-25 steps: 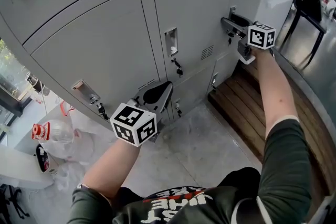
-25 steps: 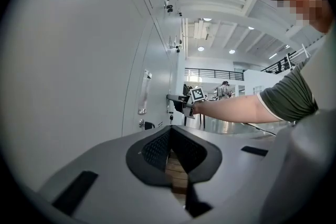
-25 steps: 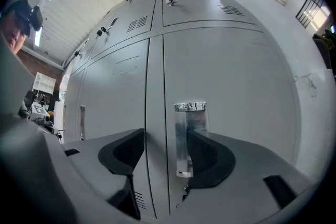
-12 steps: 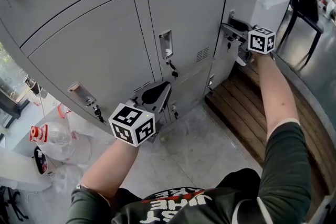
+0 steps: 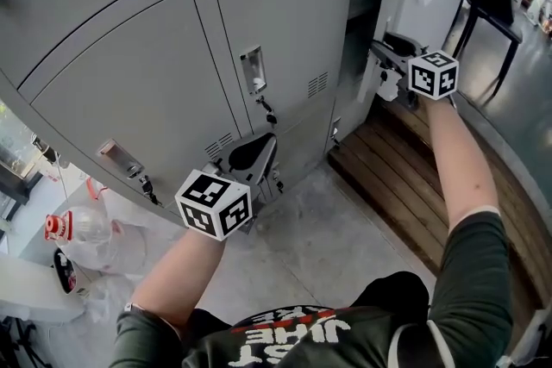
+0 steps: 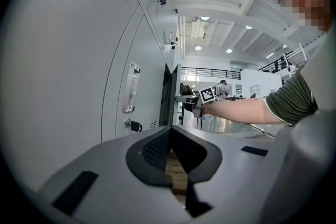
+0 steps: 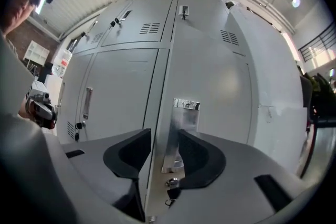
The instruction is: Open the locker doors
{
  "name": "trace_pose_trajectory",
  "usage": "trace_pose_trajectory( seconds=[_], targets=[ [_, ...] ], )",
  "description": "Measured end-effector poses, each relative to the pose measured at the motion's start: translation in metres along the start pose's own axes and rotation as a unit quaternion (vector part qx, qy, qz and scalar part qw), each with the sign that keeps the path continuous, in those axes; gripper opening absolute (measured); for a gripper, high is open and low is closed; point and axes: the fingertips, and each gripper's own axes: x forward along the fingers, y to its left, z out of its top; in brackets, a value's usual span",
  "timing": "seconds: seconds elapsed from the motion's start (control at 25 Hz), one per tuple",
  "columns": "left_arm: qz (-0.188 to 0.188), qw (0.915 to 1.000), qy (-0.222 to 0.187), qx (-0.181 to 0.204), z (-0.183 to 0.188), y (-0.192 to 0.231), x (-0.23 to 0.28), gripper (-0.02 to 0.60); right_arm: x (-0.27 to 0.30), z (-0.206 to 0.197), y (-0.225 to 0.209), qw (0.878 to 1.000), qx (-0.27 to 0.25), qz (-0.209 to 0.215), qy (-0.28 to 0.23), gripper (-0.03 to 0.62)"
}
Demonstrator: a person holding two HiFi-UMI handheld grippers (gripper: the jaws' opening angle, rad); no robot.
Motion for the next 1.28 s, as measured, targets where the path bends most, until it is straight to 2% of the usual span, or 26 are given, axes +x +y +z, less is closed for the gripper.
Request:
trace_pose_trajectory(
  seconds=[0.12,0.32,0.52,1.28],
  targets=[
    [0.001,1.0000,-0.002,0.001,0.002,-0.002,0.000,0.006,0.000,-0.009,-0.004,0.999,-0.019,-0.032,0.022,0.173],
    [0.001,1.0000,-0.005,0.007,0.004,-0.008,0.001,0.005,-0.001,-0.009,-0.006,0.998,-0.014,-0.062,0.016,0.173],
    [0.000,1.0000,-0.007,0.006,0.001,-0.011,0.000,0.005,-0.012,-0.014,-0.007,0.997,0.002,-0.079,0.006,0.161],
    [-0.014,0.9997,-0.011,0.015,0.013,-0.028,0.025,0.006,-0.084,-0.024,-0.036,0.990,-0.015,-0.143,0.009,0.149]
  ],
)
